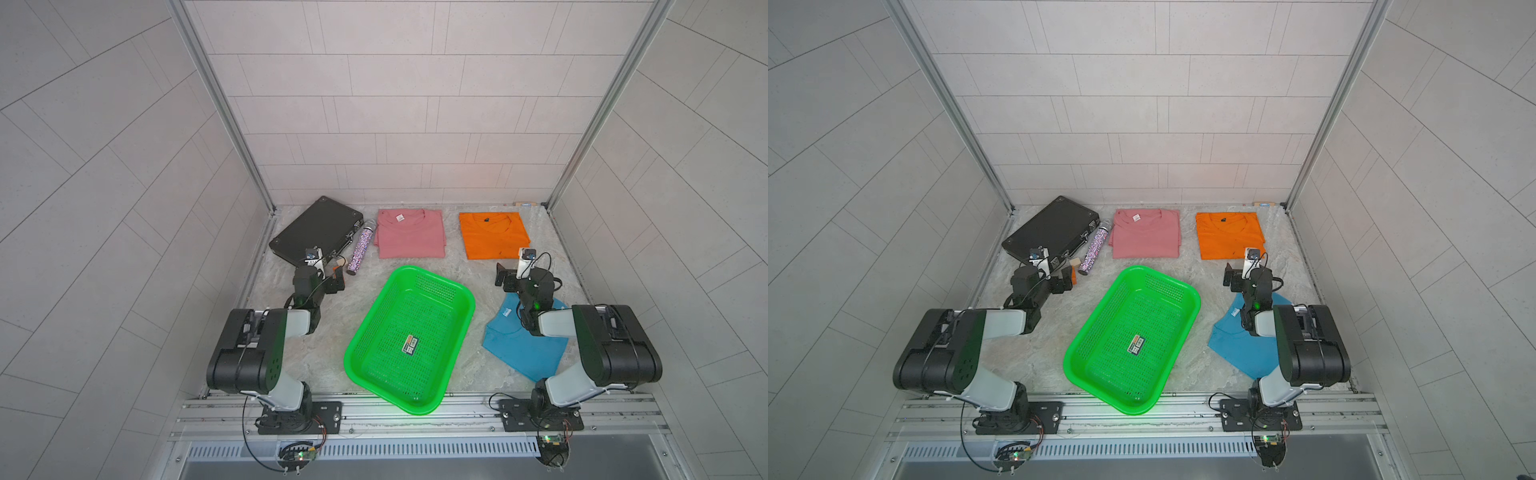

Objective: Put the folded t-shirts into the basket
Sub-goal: Adjust the bin at the center of the board.

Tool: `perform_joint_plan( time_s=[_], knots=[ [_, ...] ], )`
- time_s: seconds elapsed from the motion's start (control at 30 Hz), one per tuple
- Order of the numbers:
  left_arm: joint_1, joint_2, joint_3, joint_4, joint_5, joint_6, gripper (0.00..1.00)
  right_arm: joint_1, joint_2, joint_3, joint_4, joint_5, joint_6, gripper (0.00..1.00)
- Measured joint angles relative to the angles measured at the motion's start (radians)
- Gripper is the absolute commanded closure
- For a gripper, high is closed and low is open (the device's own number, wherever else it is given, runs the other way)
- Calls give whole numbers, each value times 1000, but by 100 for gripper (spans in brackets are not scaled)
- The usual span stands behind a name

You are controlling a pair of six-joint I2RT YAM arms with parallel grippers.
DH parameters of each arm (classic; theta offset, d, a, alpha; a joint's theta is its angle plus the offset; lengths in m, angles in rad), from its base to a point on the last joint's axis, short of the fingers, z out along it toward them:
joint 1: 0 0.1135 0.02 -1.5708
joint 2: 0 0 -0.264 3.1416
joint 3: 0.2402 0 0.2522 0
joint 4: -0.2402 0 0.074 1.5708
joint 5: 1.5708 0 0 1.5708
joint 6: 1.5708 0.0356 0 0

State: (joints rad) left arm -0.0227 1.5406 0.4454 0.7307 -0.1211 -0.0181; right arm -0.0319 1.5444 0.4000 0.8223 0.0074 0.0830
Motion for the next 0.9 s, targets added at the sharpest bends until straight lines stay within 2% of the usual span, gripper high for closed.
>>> perform_joint_plan(
  time_s=[0.57,0.63,0.73,0.9],
  knots=[
    [0,0,0,0,0,0,0,0,-1,-2,8,2,5,0],
    [0,-7,7,-26,-5,-5,0,0,-50,-5,-39,11,12,0],
    [0,-44,90,-215,11,-3,0,-1,-229,56,-275,31,32,0],
    [3,-58,480,-674,154,40,0,-1,-464,360,-712,105,88,0]
  ],
)
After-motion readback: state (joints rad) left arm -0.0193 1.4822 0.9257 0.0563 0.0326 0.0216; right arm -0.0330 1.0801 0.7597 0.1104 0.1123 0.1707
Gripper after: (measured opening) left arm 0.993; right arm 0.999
